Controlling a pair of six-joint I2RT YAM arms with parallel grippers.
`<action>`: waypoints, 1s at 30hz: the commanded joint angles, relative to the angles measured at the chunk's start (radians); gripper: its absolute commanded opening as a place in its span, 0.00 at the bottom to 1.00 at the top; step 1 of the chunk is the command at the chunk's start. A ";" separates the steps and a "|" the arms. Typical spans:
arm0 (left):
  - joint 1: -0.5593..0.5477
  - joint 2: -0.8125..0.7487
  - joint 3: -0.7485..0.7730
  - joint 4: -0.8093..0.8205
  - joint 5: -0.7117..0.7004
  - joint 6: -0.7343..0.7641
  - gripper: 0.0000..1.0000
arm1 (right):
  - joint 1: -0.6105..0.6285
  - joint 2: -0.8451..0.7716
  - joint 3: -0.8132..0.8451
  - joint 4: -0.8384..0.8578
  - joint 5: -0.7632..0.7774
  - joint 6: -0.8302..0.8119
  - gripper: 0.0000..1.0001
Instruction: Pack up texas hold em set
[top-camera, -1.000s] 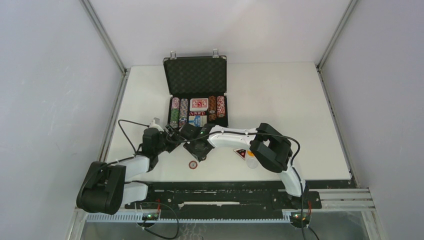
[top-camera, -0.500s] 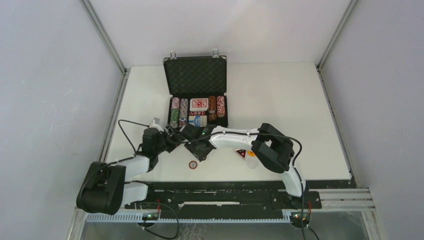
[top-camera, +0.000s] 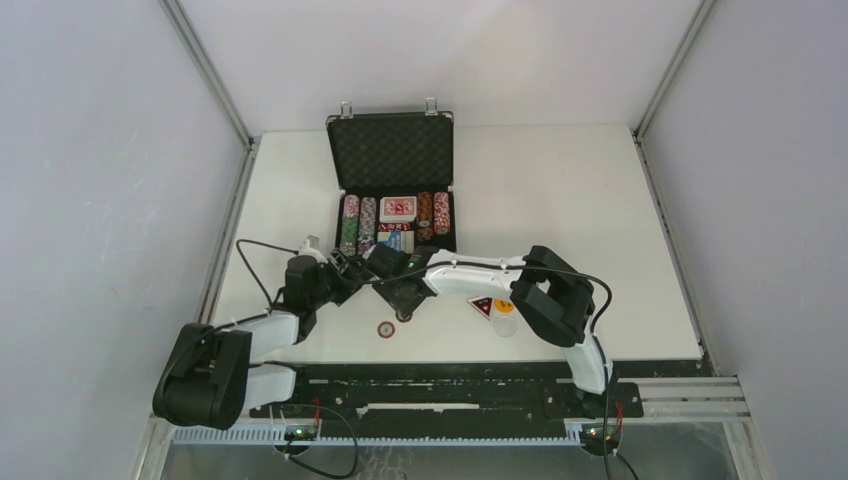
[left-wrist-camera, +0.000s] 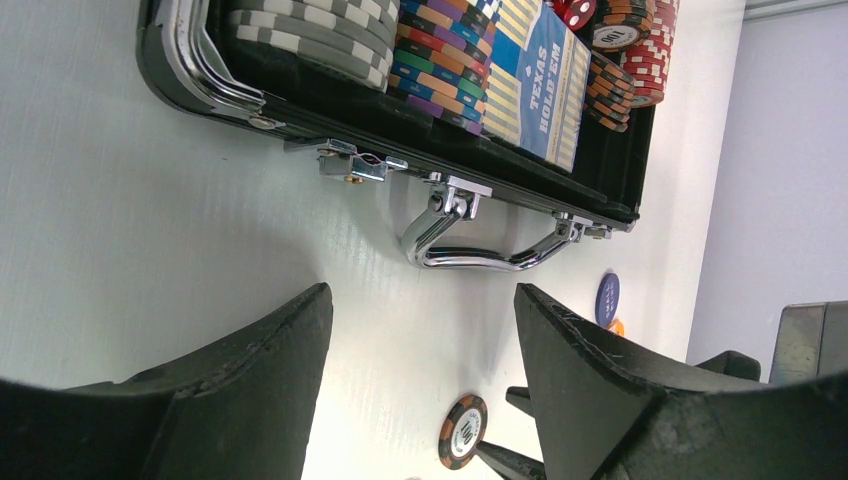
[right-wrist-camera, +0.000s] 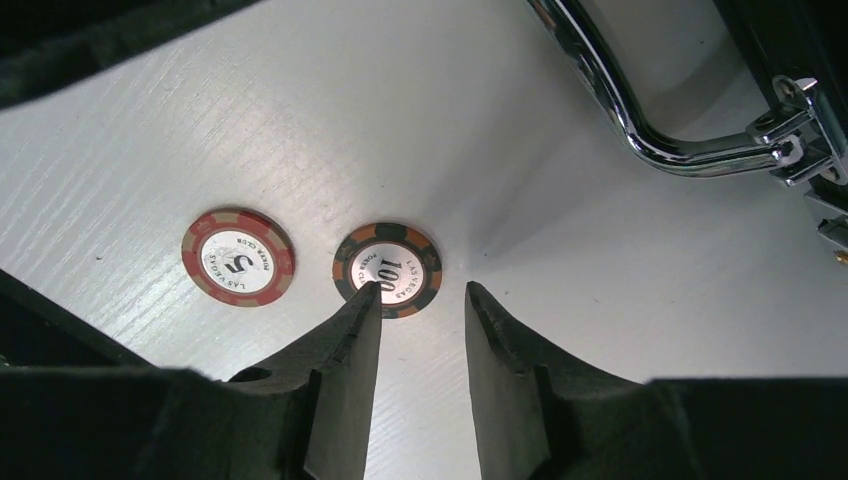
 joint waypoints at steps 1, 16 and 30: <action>0.009 0.012 -0.002 -0.094 -0.003 0.027 0.73 | -0.009 -0.057 0.000 0.008 0.008 0.000 0.47; -0.236 -0.267 0.115 -0.429 -0.321 0.204 0.78 | -0.221 -0.397 -0.312 0.125 0.020 0.066 0.65; -0.636 -0.103 0.453 -0.857 -0.567 0.417 0.79 | -0.484 -0.787 -0.617 0.257 -0.025 0.154 0.66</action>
